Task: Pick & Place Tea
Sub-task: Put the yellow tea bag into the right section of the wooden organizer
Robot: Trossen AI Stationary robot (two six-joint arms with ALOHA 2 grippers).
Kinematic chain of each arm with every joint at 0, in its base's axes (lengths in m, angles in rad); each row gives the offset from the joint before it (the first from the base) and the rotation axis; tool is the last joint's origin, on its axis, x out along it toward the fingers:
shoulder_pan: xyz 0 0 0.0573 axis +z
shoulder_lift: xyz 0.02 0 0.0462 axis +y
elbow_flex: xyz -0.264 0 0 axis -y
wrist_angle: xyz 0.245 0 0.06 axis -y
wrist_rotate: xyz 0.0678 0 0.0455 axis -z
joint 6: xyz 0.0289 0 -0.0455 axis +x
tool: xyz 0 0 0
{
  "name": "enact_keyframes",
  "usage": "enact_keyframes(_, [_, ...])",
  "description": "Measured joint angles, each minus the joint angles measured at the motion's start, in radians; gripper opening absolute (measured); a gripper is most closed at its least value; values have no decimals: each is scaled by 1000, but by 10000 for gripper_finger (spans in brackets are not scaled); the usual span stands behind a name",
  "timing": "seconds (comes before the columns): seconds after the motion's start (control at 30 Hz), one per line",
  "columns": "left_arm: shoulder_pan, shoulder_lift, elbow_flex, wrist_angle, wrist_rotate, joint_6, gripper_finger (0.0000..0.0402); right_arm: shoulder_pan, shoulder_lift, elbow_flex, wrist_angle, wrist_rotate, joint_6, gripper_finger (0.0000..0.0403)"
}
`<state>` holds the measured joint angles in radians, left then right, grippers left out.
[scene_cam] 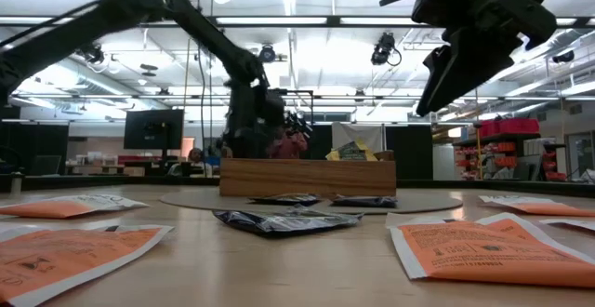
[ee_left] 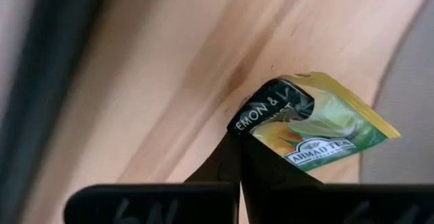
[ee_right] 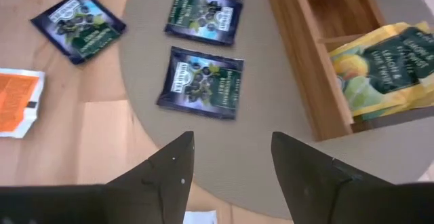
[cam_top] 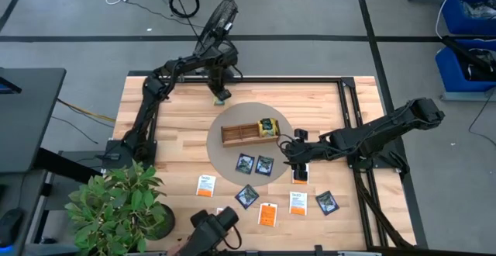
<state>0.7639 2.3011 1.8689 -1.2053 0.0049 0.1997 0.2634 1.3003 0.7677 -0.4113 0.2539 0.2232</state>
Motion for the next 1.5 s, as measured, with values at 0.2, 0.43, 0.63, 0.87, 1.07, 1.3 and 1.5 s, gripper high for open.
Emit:
enact_keyframes(0.2, [-30, -79, 3, 17, -43, -24, 1, 0, 0, 0, 9, 55, 1, 205])
enact_keyframes(0.43, [-113, -124, 4, 60, -119, -65, 1, -45, 0, 0, 73, 289, 2, 205])
enact_keyframes(0.63, [-201, -154, 4, 82, -321, -58, 1, -111, 0, 0, 195, 435, -8, 205])
enact_keyframes(0.87, [-286, -232, 4, 149, -500, -28, 1, -188, 0, 0, 284, 470, -41, 205])
enact_keyframes(1.07, [-349, -328, 5, 228, -522, -5, 1, -238, 0, 0, 311, 501, -88, 205])
enact_keyframes(1.3, [-412, -420, 5, 291, -499, -8, 1, -289, 0, -146, 729, 469, -229, 205])
enact_keyframes(1.5, [-458, -432, 5, 305, -477, -31, 1, -392, 0, -231, 1080, 195, -227, 205])
